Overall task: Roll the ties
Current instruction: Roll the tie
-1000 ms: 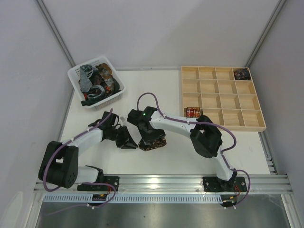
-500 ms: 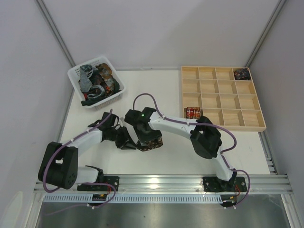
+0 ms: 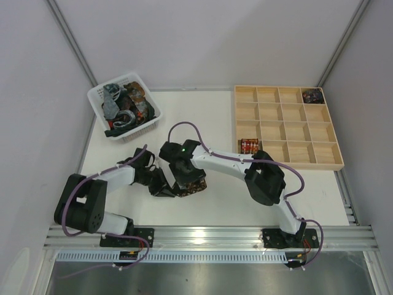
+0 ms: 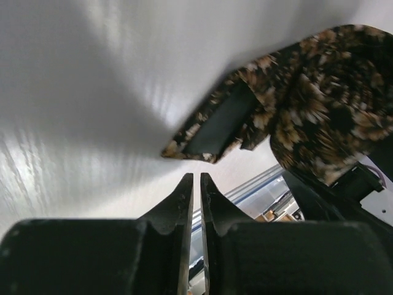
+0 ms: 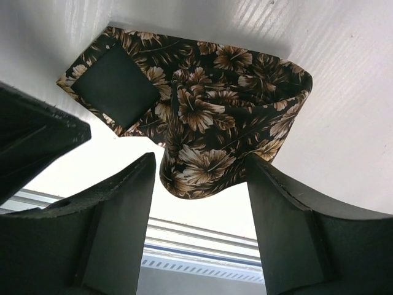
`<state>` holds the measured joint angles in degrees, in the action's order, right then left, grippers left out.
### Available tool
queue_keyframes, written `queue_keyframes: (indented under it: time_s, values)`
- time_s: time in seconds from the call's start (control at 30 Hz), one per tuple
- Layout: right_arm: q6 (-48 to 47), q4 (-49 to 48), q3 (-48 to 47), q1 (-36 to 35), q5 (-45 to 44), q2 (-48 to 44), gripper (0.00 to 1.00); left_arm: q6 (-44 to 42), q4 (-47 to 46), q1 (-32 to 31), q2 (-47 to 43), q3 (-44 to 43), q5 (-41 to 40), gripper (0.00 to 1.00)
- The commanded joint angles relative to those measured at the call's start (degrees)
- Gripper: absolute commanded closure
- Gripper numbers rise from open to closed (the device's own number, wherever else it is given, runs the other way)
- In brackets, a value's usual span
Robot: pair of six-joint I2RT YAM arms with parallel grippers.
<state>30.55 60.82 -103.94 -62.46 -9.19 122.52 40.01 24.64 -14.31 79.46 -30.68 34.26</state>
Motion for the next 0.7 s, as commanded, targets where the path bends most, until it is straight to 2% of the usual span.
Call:
queue_keyframes:
  time_s: [0.0,0.2,0.67]
  values:
    - [-1.10,-2.28,-0.65,-0.03,-0.48,-2.72,0.34,-0.11,-3.19,0.51,2.80,-1.14,-1.13,0.87]
    - [-0.84,-1.40,-0.48,0.32,-1.09,-4.13,0.34,-0.11,-4.08,0.51,7.54,-2.72,-0.95,0.88]
    - [-2.68,-4.12,-0.12,0.32,1.98,-3.96,0.35,-0.55,-3.90,0.59,9.57,-3.51,-1.30,0.89]
